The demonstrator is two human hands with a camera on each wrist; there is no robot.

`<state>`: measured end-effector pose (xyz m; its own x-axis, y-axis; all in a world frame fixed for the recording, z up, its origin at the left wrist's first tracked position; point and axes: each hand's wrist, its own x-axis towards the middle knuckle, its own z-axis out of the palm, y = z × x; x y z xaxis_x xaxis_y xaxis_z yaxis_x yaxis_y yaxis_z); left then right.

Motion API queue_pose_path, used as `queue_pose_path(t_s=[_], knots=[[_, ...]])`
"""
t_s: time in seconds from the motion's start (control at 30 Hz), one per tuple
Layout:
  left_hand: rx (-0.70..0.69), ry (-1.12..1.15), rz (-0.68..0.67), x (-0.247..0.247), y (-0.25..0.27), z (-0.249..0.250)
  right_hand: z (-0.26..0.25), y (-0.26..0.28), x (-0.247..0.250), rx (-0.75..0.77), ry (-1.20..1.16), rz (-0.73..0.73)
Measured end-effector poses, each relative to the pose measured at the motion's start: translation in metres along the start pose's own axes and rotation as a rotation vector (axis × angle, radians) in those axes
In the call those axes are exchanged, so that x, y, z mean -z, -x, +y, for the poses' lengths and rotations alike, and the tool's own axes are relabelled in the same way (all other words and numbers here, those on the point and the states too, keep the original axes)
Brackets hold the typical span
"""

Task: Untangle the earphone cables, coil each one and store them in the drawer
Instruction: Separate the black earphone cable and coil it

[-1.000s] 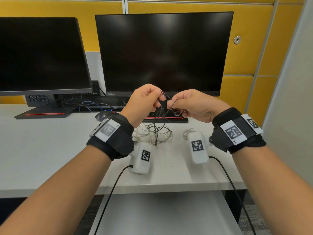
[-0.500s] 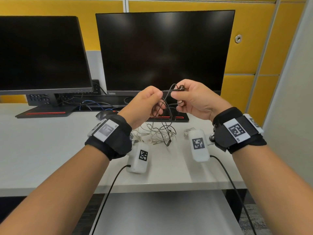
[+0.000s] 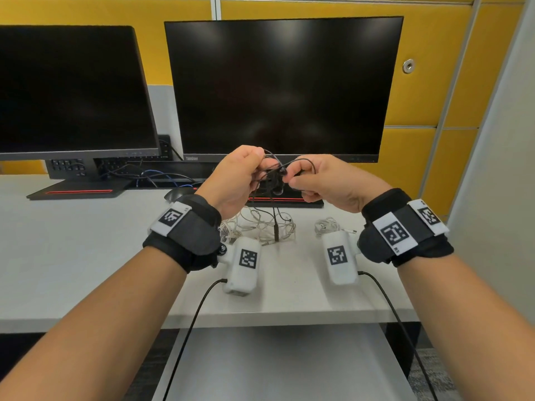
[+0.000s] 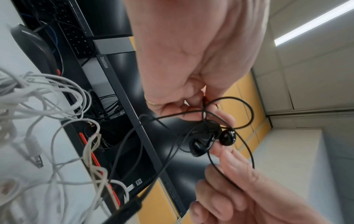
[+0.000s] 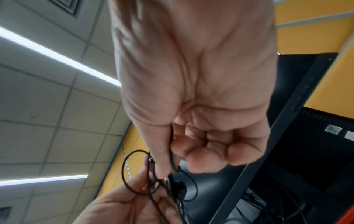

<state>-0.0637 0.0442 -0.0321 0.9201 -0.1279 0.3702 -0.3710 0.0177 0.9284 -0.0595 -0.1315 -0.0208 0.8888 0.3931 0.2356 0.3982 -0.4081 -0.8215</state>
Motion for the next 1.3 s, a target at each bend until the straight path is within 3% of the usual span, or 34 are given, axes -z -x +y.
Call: queue_pose_path(t_s=[0.27, 0.4, 0.6, 0.73, 0.9, 1.0, 1.17, 1.3], knots=[[0.021, 0.147, -0.123, -0.001, 0.001, 0.002, 0.005, -0.006, -0.004, 0.069, 0.09, 0.084], [0.025, 0.17, -0.079, -0.005, 0.002, 0.002, 0.005, -0.005, -0.009, 0.066, 0.099, 0.109], [0.013, 0.007, -0.005, -0.001, -0.001, -0.003, 0.007, -0.003, -0.003, -0.007, -0.183, 0.162], [-0.002, 0.02, -0.041, -0.001, -0.001, -0.006, 0.006, -0.001, -0.002, -0.019, -0.296, 0.105], [-0.017, 0.148, -0.078, -0.003, -0.001, -0.001, 0.009, 0.0, -0.007, 0.007, -0.141, -0.017], [-0.041, 0.167, -0.114, -0.003, 0.0, 0.0, 0.009, 0.001, -0.011, 0.035, -0.13, -0.016], [-0.074, 0.039, -0.106, 0.005, -0.002, -0.004, 0.008, 0.003, -0.007, 0.031, -0.305, -0.034], [-0.087, -0.122, 0.02, 0.007, -0.006, -0.007, 0.01, 0.002, -0.004, 0.006, -0.347, 0.009]])
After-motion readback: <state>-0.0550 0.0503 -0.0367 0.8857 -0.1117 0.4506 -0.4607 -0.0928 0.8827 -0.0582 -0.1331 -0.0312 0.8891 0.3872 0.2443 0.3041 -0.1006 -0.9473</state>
